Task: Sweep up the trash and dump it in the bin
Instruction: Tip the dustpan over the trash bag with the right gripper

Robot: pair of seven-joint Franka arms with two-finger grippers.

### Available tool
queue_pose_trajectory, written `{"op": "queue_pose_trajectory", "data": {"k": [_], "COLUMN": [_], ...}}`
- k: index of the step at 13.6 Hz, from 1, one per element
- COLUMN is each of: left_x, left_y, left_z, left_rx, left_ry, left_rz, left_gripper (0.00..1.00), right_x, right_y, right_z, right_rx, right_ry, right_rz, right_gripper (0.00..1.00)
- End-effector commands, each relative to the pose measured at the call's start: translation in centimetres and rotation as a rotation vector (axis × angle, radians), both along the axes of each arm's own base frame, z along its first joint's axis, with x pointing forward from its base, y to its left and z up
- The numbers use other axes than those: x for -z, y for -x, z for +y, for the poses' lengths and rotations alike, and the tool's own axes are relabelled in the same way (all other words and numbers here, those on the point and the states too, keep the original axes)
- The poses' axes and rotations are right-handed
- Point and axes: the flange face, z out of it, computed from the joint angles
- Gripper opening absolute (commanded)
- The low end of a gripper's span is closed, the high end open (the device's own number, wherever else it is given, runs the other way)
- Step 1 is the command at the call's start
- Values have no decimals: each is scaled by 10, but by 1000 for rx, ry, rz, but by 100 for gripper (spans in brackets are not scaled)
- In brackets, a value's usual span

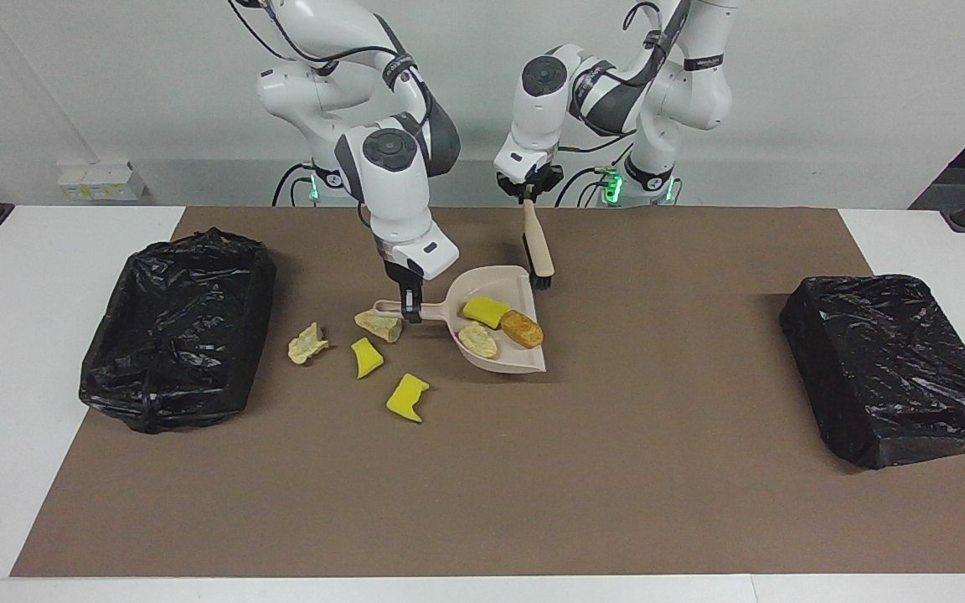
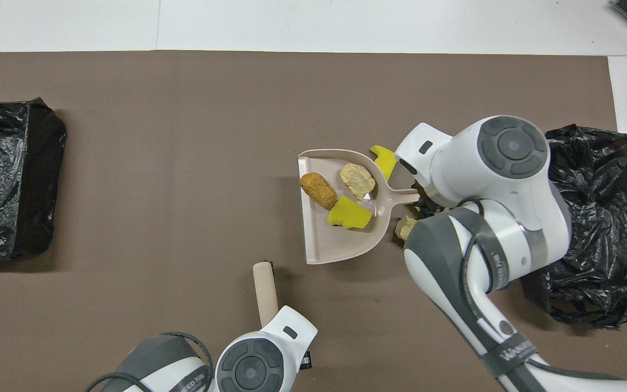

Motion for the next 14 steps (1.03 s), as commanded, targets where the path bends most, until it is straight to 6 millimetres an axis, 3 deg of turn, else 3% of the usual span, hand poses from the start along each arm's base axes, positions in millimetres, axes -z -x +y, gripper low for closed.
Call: {"op": "queue_pose_trajectory", "data": {"k": [1, 3, 8, 10, 13, 14], "left_x": [6, 24, 40, 41, 43, 43], "left_y": [37, 69, 78, 75, 73, 73], "left_z": [-14, -24, -31, -29, -28, -28], "left_rx": [20, 71, 41, 46, 50, 68], "left_ry": [15, 24, 7, 8, 4, 6], "left_rz": [-27, -46, -42, -41, -36, -35], "left_gripper": [0, 0, 0, 0, 21, 23], "right_x": [-22, -33, -51, -51, -54, -55], "right_y": [-14, -25, -35, -26, 1, 11], "right_z": [-48, -101, -241, -306, -401, -426], "right_rx": [0, 29, -24, -76, -62, -50], "right_ry": [-28, -60, -40, 18, 79, 115], "right_rz": [23, 34, -2, 5, 17, 33], "right_gripper": [0, 0, 0, 0, 0, 0]}}
